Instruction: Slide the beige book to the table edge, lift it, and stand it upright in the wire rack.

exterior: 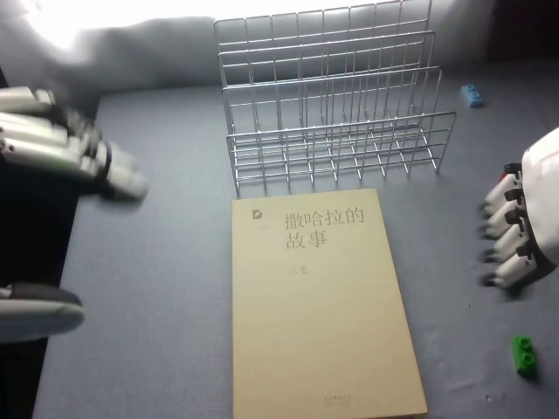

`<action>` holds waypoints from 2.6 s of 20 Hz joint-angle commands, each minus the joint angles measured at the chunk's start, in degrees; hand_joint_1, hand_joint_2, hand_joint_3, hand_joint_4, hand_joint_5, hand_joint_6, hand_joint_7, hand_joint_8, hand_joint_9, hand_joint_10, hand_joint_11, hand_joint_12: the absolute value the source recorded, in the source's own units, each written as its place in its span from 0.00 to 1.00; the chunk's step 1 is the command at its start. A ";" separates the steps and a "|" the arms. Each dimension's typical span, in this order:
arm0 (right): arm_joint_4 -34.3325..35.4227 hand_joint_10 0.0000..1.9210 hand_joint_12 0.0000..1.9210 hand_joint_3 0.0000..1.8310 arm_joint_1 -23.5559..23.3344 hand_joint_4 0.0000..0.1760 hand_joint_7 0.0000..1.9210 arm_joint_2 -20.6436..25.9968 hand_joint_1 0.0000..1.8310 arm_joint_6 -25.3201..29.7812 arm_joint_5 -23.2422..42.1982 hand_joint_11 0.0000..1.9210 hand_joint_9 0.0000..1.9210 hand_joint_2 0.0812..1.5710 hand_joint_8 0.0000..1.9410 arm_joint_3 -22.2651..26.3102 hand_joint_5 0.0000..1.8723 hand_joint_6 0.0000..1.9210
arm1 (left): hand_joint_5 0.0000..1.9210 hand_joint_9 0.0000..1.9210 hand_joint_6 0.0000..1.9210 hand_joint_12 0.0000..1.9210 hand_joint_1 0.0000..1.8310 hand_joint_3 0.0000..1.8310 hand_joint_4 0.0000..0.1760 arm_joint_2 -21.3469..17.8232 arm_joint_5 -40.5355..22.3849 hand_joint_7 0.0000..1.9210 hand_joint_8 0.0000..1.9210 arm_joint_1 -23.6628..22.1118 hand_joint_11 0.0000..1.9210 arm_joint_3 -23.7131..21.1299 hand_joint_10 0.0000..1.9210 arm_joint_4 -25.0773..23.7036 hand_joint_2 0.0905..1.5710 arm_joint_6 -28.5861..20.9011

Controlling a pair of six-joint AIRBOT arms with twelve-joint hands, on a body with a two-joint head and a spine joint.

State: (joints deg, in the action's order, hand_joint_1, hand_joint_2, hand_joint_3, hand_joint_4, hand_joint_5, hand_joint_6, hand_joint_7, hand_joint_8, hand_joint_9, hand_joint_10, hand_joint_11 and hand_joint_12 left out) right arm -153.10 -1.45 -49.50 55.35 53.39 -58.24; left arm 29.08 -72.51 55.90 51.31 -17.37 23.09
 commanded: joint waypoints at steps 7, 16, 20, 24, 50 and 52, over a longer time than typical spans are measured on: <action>1.55 0.00 0.22 0.00 1.72 0.00 0.06 -0.63 0.12 -0.07 -2.46 0.00 0.06 0.70 0.00 -0.43 0.07 0.00 | 0.10 0.05 0.00 0.17 0.17 0.00 0.00 -0.31 -6.62 0.07 0.00 0.90 0.00 1.03 0.00 9.73 0.68 -0.48; 1.37 0.00 0.19 0.00 5.81 0.00 0.06 -3.51 0.09 0.56 -3.53 0.00 0.06 0.71 0.00 -4.80 0.07 0.00 | 0.08 0.04 0.00 0.09 0.17 0.00 0.00 -0.07 4.76 0.06 0.00 2.85 0.00 1.48 0.00 17.33 0.68 -6.99; 0.37 0.00 0.18 0.00 6.71 0.00 0.07 -6.08 0.09 1.41 -5.46 0.00 0.06 0.71 0.00 -5.75 0.07 0.00 | 0.10 0.04 0.00 0.11 0.22 0.00 0.00 0.26 10.76 0.08 0.00 3.35 0.00 1.47 0.00 25.53 0.67 -9.05; 0.35 0.00 0.21 0.00 7.73 0.00 0.07 -9.41 0.09 3.27 -8.03 0.00 0.06 0.70 0.00 -5.90 0.08 0.00 | 0.10 0.05 0.00 0.13 0.20 0.00 0.00 1.26 12.77 0.09 0.00 5.87 0.00 0.45 0.00 38.95 0.65 -9.48; 0.19 0.00 0.21 0.00 9.40 0.00 0.08 -28.80 0.10 8.81 -16.37 0.00 0.07 0.71 0.00 -12.62 0.08 0.00 | 0.00 0.00 0.00 0.00 0.39 0.00 0.00 3.61 46.50 0.00 0.00 3.54 0.00 13.89 0.00 -10.91 0.64 -96.22; 0.19 0.00 0.22 0.00 9.24 0.00 0.09 -29.71 0.09 9.59 -16.47 0.00 0.08 0.71 0.00 -12.92 0.09 0.00 | 0.00 0.00 0.00 0.00 0.40 0.00 0.00 3.93 47.41 0.00 0.00 3.48 0.00 14.55 0.00 -15.64 0.64 -101.12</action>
State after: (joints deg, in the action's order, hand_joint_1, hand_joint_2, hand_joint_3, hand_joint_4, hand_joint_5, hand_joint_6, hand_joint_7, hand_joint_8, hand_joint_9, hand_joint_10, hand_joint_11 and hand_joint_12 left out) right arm -154.19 8.69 -79.64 64.75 39.24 -71.13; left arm 33.19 -23.03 59.61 65.80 -37.50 -80.16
